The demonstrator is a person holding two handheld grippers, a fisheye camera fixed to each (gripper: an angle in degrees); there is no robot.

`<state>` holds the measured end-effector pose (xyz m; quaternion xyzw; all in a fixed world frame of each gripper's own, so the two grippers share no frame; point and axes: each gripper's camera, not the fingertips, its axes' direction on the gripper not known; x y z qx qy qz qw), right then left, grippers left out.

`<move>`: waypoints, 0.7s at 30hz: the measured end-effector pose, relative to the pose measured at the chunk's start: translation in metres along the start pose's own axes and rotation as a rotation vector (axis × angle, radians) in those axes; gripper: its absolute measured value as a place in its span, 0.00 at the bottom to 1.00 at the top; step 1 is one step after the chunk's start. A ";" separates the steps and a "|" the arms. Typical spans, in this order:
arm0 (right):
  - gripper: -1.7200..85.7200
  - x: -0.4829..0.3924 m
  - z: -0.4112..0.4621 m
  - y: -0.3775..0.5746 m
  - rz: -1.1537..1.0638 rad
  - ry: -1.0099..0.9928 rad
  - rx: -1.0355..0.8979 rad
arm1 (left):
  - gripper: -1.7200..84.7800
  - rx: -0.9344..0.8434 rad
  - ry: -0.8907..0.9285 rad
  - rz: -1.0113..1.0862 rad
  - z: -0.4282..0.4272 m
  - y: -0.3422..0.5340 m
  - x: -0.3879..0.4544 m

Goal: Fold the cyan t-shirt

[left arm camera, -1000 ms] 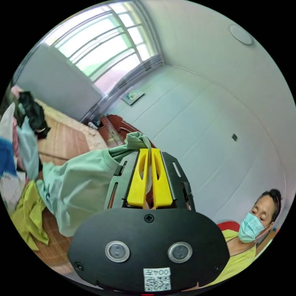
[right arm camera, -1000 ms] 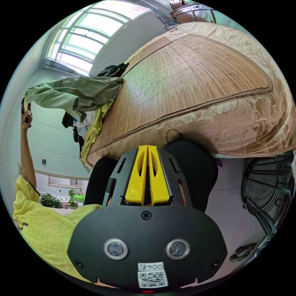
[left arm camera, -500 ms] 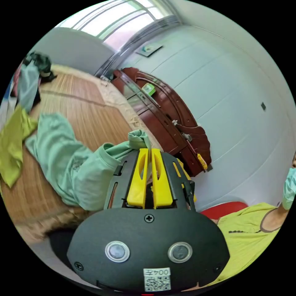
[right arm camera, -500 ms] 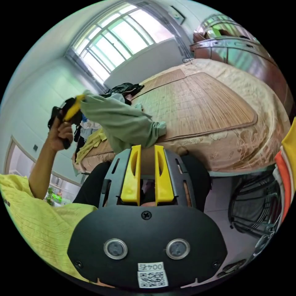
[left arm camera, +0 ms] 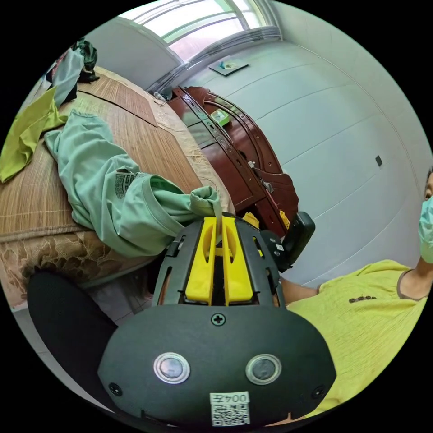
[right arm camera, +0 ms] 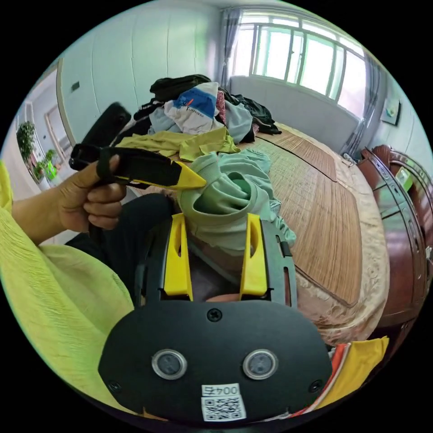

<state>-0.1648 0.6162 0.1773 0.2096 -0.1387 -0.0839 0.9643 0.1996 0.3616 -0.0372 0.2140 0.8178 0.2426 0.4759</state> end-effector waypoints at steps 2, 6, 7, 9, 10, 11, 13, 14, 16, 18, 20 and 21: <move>0.13 -0.005 0.007 -0.005 -0.011 0.018 -0.029 | 0.05 -0.011 -0.002 0.013 0.008 0.005 0.001; 0.08 0.018 -0.001 -0.008 0.097 -0.024 -0.015 | 0.04 -0.012 0.007 0.054 0.018 0.018 -0.004; 0.08 0.026 -0.004 -0.007 0.134 -0.038 -0.005 | 0.04 -0.010 0.007 0.076 0.019 0.021 -0.005; 0.08 0.068 -0.020 0.001 0.320 -0.090 0.054 | 0.04 0.003 -0.020 0.106 0.018 0.027 -0.006; 0.08 0.080 -0.025 0.005 0.372 -0.112 0.075 | 0.04 0.010 -0.040 0.125 0.017 0.031 -0.008; 0.08 0.106 -0.036 0.013 0.474 -0.168 0.124 | 0.04 0.014 -0.047 0.133 0.017 0.033 -0.009; 0.07 0.141 -0.051 0.027 0.611 -0.259 0.208 | 0.04 0.035 -0.096 0.171 0.015 0.043 -0.011; 0.07 0.160 -0.061 0.034 0.675 -0.318 0.263 | 0.04 0.045 -0.115 0.192 0.014 0.046 -0.010; 0.07 0.181 -0.077 0.040 0.737 -0.396 0.339 | 0.04 0.129 -0.229 0.273 0.009 0.060 -0.005; 0.07 0.198 -0.096 0.041 0.776 -0.473 0.429 | 0.03 0.154 -0.278 0.332 0.011 0.068 -0.002; 0.07 0.207 -0.108 0.039 0.786 -0.542 0.493 | 0.03 0.161 -0.265 0.344 0.015 0.071 -0.006; 0.07 0.211 -0.114 0.036 0.788 -0.590 0.532 | 0.03 0.161 -0.248 0.340 0.018 0.071 -0.010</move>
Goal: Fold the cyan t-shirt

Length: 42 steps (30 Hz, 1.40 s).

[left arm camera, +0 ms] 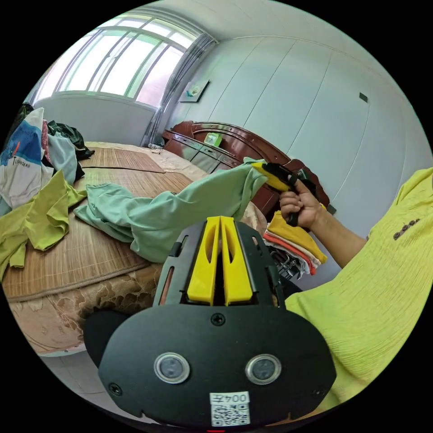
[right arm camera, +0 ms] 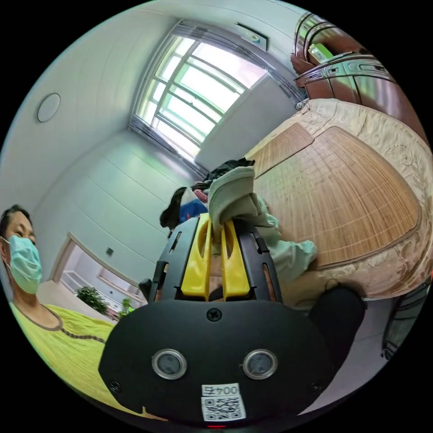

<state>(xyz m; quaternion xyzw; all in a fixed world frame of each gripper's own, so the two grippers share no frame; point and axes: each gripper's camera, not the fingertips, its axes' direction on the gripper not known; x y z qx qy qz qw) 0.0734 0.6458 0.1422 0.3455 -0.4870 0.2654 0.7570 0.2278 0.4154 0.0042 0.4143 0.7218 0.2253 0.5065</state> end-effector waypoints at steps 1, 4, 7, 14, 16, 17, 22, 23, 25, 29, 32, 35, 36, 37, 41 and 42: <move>0.07 -0.001 -0.001 -0.003 0.005 -0.028 0.008 | 0.03 0.000 0.001 0.001 0.003 0.001 -0.001; 0.07 -0.008 -0.005 -0.018 0.030 -0.151 0.037 | 0.03 -0.050 -0.022 0.023 0.016 -0.002 0.000; 0.07 -0.025 -0.005 -0.037 0.022 -0.204 0.049 | 0.04 -0.063 -0.056 0.025 0.025 -0.002 -0.002; 0.07 -0.097 0.004 -0.073 -0.103 -0.263 0.053 | 0.17 -0.070 -0.086 -0.014 0.046 0.006 -0.021; 0.07 -0.113 0.009 -0.077 -0.125 -0.288 0.060 | 0.19 -0.053 -0.066 -0.034 0.052 0.008 -0.026; 0.07 -0.123 0.014 -0.078 -0.136 -0.303 0.061 | 0.19 -0.052 -0.070 -0.037 0.054 0.008 -0.027; 0.07 -0.146 0.035 -0.076 -0.134 -0.369 0.063 | 0.22 -0.064 -0.148 -0.066 0.074 0.006 -0.035; 0.07 -0.150 0.040 -0.076 -0.134 -0.390 0.063 | 0.23 -0.068 -0.148 -0.080 0.076 0.006 -0.038; 0.07 -0.155 0.048 -0.075 -0.140 -0.411 0.059 | 0.24 -0.065 -0.132 -0.136 0.082 0.006 -0.055; 0.07 -0.161 0.066 -0.073 -0.182 -0.388 0.060 | 0.20 -0.043 -0.060 -0.226 0.082 -0.001 -0.081; 0.07 -0.152 0.076 -0.071 -0.200 -0.328 0.086 | 0.07 -0.037 0.025 -0.263 0.065 -0.013 -0.099; 0.07 -0.132 0.080 -0.071 -0.212 -0.220 0.138 | 0.05 -0.044 0.088 -0.284 0.037 -0.029 -0.122; 0.07 -0.123 0.082 -0.072 -0.222 -0.162 0.153 | 0.04 -0.009 0.122 -0.304 0.018 -0.036 -0.135; 0.07 -0.117 0.083 -0.072 -0.224 -0.129 0.159 | 0.04 0.036 0.177 -0.332 -0.001 -0.044 -0.151; 0.06 -0.076 0.101 -0.069 -0.245 0.104 0.158 | 0.04 0.199 0.287 -0.409 -0.058 -0.078 -0.201; 0.06 -0.061 0.113 -0.067 -0.250 0.139 0.120 | 0.04 0.214 0.267 -0.393 -0.070 -0.096 -0.208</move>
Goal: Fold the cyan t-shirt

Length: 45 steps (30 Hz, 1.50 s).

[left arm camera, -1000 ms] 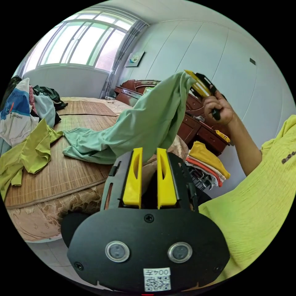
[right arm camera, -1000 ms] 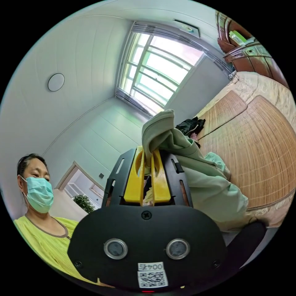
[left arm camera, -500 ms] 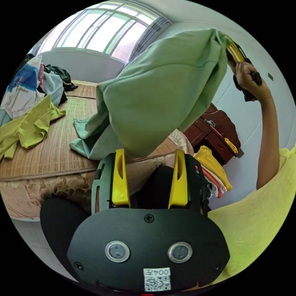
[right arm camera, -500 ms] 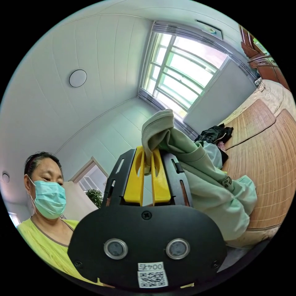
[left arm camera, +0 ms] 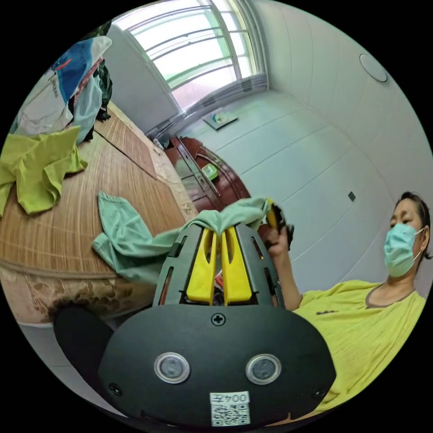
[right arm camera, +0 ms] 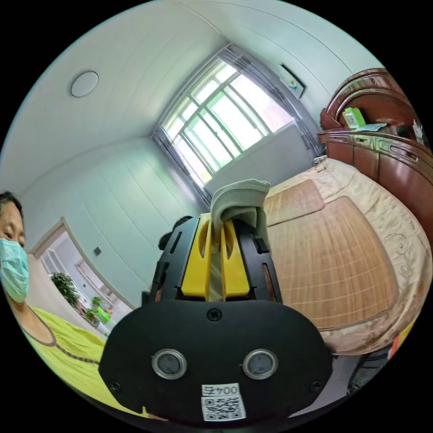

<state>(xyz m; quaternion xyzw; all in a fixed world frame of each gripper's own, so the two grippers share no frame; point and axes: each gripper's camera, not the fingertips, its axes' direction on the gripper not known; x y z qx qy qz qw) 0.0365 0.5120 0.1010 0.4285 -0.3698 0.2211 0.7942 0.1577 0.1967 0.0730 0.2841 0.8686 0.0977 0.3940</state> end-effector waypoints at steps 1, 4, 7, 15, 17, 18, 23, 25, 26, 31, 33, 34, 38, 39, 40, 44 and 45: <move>0.06 0.007 0.009 0.004 -0.005 0.012 -0.029 | 0.04 0.001 -0.030 0.023 -0.002 -0.021 0.006; 0.07 0.043 0.058 0.031 0.021 0.109 -0.196 | 0.04 -0.057 -0.046 0.072 0.022 -0.068 0.022; 0.13 0.084 0.106 0.064 0.124 0.201 -0.368 | 0.04 -0.173 -0.099 0.109 0.072 -0.097 0.031; 0.22 0.122 0.130 0.129 0.144 0.459 -0.448 | 0.04 -0.308 -0.069 0.135 0.173 -0.101 0.045; 0.22 0.106 0.132 0.131 0.050 0.465 -0.428 | 0.04 -0.358 -0.037 0.165 0.190 -0.096 0.054; 0.22 0.091 0.137 0.130 -0.021 0.446 -0.411 | 0.04 -0.388 -0.028 0.189 0.199 -0.093 0.062; 0.23 0.027 0.184 0.121 -0.335 0.381 -0.412 | 0.04 -0.472 -0.015 0.256 0.217 -0.085 0.087; 0.22 0.008 0.212 0.120 -0.431 0.349 -0.477 | 0.04 -0.470 0.000 0.255 0.216 -0.083 0.088; 0.21 -0.001 0.231 0.121 -0.498 0.380 -0.524 | 0.04 -0.469 0.004 0.253 0.216 -0.083 0.087; 0.04 -0.003 0.289 0.123 -0.658 0.510 -0.680 | 0.04 -0.439 -0.022 0.237 0.205 -0.084 0.067; 0.02 0.006 0.292 0.105 -0.583 0.361 -0.726 | 0.04 -0.422 -0.033 0.239 0.200 -0.083 0.054; 0.02 0.008 0.290 0.098 -0.552 0.304 -0.731 | 0.05 -0.408 -0.048 0.230 0.195 -0.081 0.042; 0.01 0.035 0.275 0.046 -0.264 -0.136 -0.724 | 0.07 -0.343 -0.129 0.161 0.180 -0.065 -0.002; 0.01 0.046 0.268 0.030 -0.169 -0.255 -0.677 | 0.08 -0.328 -0.128 0.129 0.176 -0.058 -0.018; 0.01 0.052 0.264 0.022 -0.119 -0.319 -0.650 | 0.10 -0.323 -0.105 0.096 0.173 -0.050 -0.034; 0.01 0.108 0.238 -0.022 0.230 -0.672 -0.367 | 0.15 -0.290 0.006 -0.008 0.160 -0.018 -0.077; 0.01 0.124 0.232 -0.030 0.315 -0.720 -0.286 | 0.15 -0.270 0.046 -0.014 0.154 -0.003 -0.086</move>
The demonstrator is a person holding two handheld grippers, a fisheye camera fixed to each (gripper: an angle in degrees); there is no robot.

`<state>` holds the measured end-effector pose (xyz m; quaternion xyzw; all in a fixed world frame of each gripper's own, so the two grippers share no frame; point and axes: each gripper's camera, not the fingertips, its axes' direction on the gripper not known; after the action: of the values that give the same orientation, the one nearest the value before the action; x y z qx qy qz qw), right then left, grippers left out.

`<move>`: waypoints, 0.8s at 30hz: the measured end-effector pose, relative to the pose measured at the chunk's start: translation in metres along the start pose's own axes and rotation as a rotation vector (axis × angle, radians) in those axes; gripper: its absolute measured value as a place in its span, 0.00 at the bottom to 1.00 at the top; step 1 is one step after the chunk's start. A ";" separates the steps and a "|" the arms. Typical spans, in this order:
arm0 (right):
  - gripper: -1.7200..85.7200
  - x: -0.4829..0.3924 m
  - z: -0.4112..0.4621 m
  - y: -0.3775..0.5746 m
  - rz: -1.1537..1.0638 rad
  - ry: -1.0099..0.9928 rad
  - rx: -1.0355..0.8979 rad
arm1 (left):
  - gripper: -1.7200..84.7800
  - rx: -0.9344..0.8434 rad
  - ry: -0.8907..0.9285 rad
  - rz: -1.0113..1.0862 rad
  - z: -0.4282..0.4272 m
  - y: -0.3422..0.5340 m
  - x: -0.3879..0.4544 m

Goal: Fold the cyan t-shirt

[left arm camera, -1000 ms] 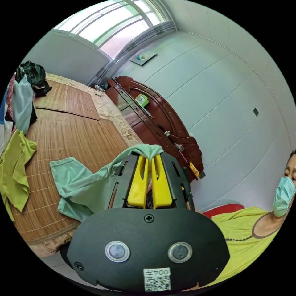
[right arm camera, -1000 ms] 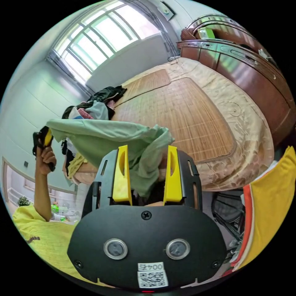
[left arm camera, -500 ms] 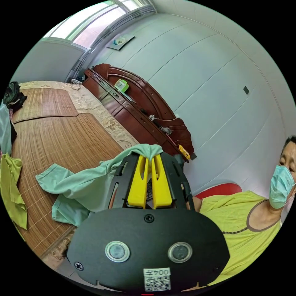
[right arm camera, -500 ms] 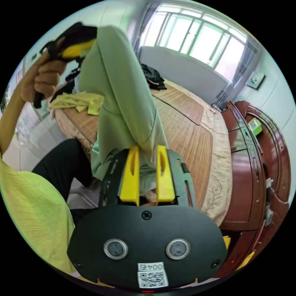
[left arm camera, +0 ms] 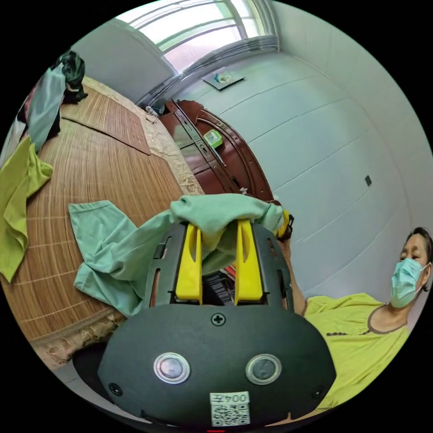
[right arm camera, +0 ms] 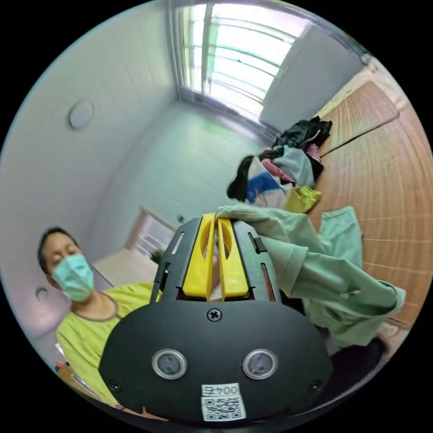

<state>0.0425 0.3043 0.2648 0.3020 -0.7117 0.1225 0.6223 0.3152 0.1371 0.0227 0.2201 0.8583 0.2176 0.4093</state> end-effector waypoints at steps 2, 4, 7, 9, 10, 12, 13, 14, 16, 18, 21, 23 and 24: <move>0.01 0.002 -0.017 -0.011 0.028 -0.033 0.088 | 0.16 0.019 -0.003 0.004 -0.002 0.026 -0.008; 0.01 0.001 -0.029 -0.021 0.063 0.000 0.136 | 0.16 -0.002 -0.067 0.047 0.006 0.065 -0.009; 0.01 -0.001 -0.043 -0.034 0.111 0.012 0.202 | 0.15 -0.088 -0.146 0.137 0.038 0.117 0.002; 0.01 -0.004 -0.050 -0.044 0.143 0.009 0.244 | 0.14 -0.162 -0.158 0.194 0.072 0.145 0.012; 0.01 -0.005 -0.051 -0.046 0.148 0.014 0.250 | 0.14 -0.216 -0.168 0.232 0.098 0.161 0.020; 0.01 -0.012 -0.050 -0.056 0.182 0.026 0.267 | 0.13 -0.282 -0.208 0.303 0.137 0.181 0.033; 0.01 -0.014 -0.050 -0.058 0.190 0.026 0.273 | 0.12 -0.314 -0.246 0.353 0.162 0.192 0.042; 0.01 -0.021 -0.048 -0.061 0.197 0.027 0.279 | 0.12 -0.329 -0.263 0.374 0.174 0.198 0.046; 0.01 -0.032 -0.043 -0.069 0.197 0.037 0.269 | 0.12 -0.398 -0.305 0.425 0.222 0.217 0.055; 0.01 -0.050 -0.036 -0.078 0.191 0.057 0.253 | 0.14 -0.438 -0.330 0.454 0.255 0.230 0.058; 0.01 -0.072 -0.029 -0.087 0.187 0.086 0.227 | 0.20 -0.525 -0.439 0.484 0.308 0.246 0.059; 0.01 -0.084 -0.027 -0.091 0.180 0.101 0.210 | 0.21 -0.545 -0.533 0.532 0.331 0.254 0.064; 0.01 -0.092 -0.026 -0.093 0.177 0.109 0.198 | 0.21 -0.553 -0.573 0.548 0.344 0.258 0.066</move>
<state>0.1212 0.2709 0.1630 0.2909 -0.6853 0.2627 0.6138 0.6043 0.4485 -0.0711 0.3719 0.5315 0.4682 0.6000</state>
